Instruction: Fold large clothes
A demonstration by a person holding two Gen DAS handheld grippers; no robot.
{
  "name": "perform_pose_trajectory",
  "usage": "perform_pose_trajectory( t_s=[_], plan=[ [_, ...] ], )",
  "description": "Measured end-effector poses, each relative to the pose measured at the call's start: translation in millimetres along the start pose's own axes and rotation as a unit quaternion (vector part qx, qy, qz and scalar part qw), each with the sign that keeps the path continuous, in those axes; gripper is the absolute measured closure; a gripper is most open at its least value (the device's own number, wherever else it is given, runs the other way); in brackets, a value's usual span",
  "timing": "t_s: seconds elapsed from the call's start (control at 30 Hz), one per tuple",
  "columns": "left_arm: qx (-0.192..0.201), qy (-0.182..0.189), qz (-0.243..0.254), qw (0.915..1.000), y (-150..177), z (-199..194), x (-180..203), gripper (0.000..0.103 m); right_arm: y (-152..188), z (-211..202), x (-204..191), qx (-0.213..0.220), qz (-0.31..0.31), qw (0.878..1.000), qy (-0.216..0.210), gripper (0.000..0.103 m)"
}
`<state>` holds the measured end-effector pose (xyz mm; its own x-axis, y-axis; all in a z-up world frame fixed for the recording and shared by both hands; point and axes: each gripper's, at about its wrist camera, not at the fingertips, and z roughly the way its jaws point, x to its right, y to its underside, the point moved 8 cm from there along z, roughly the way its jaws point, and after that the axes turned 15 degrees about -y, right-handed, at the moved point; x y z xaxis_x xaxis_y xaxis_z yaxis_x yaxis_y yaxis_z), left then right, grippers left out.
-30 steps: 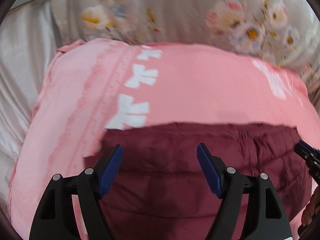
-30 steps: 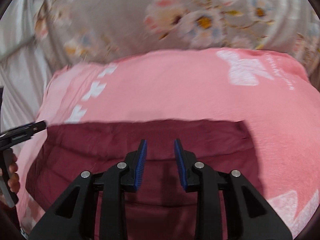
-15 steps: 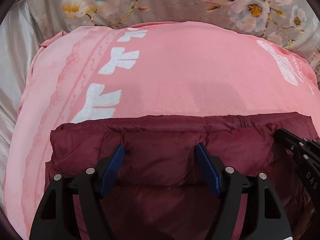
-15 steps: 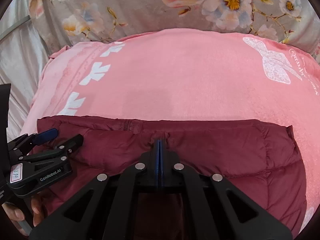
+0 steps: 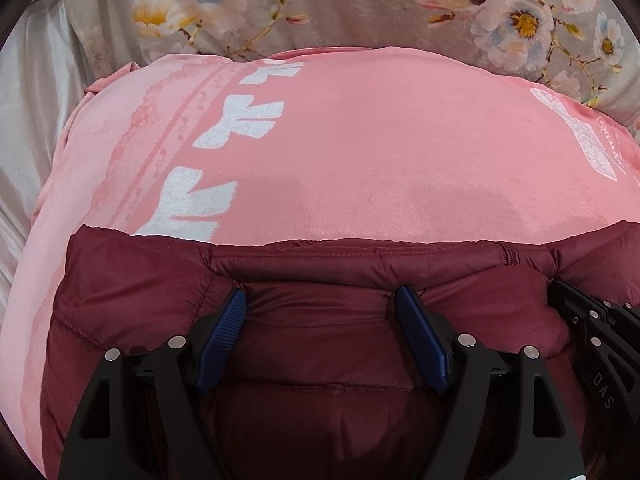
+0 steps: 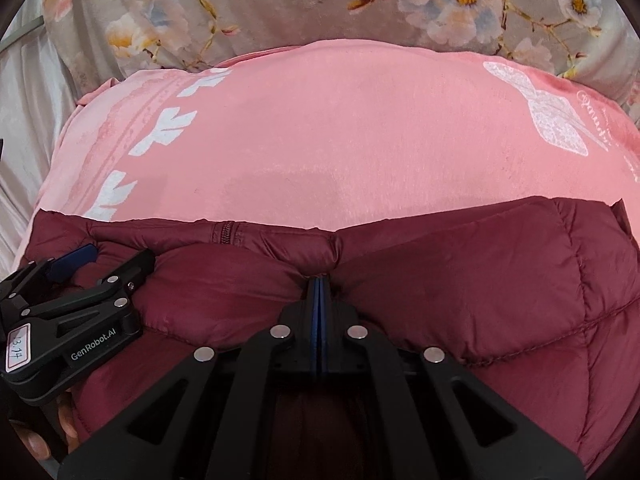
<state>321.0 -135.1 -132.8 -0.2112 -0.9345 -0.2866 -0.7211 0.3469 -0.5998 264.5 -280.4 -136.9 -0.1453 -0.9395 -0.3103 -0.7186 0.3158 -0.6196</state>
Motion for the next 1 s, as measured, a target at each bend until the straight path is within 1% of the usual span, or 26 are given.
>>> perform_pose_trajectory(
  t_s=[0.13,0.53,0.67,0.7,0.73,0.8,0.83,0.87,0.93,0.97,1.0],
  plan=[
    [0.004,-0.008,0.003,1.0,1,2,1,0.026,0,1,0,0.003,-0.008,1.0,0.009,0.103],
    [0.008,-0.022,0.01,0.9997,0,5,3,0.024,-1,2,1,0.009,0.008,1.0,-0.006,0.103],
    [0.007,-0.023,0.008,0.9997,0,5,2,0.022,-2,-1,4,0.015,0.025,0.999,-0.03,0.103],
    [0.006,-0.019,0.007,0.9998,-1,4,1,0.022,-3,-7,7,0.02,0.037,0.998,-0.043,0.103],
    [0.005,-0.008,0.005,0.9999,-1,0,-2,0.023,-5,-15,11,0.027,0.043,0.998,-0.046,0.103],
    [0.002,0.021,-0.008,0.9997,-2,-10,-14,0.023,-13,-50,24,0.06,0.046,0.997,-0.032,0.103],
    [0.005,0.036,-0.032,0.9988,-5,-20,-31,0.023,-16,-63,31,0.072,0.047,0.996,-0.024,0.102],
    [0.008,0.042,-0.045,0.9981,-8,-25,-40,0.023,-19,-77,42,0.081,0.053,0.995,-0.014,0.102],
    [0.01,0.041,-0.073,0.9965,-18,-33,-68,0.023,-22,-96,71,0.089,0.075,0.993,0.005,0.1],
    [0.01,0.036,-0.079,0.9962,-22,-34,-79,0.023,-22,-101,85,0.09,0.082,0.992,0.022,0.1],
    [0.01,0.022,-0.082,0.9963,-27,-31,-92,0.023,-21,-104,102,0.086,0.086,0.991,0.047,0.1]
  ],
)
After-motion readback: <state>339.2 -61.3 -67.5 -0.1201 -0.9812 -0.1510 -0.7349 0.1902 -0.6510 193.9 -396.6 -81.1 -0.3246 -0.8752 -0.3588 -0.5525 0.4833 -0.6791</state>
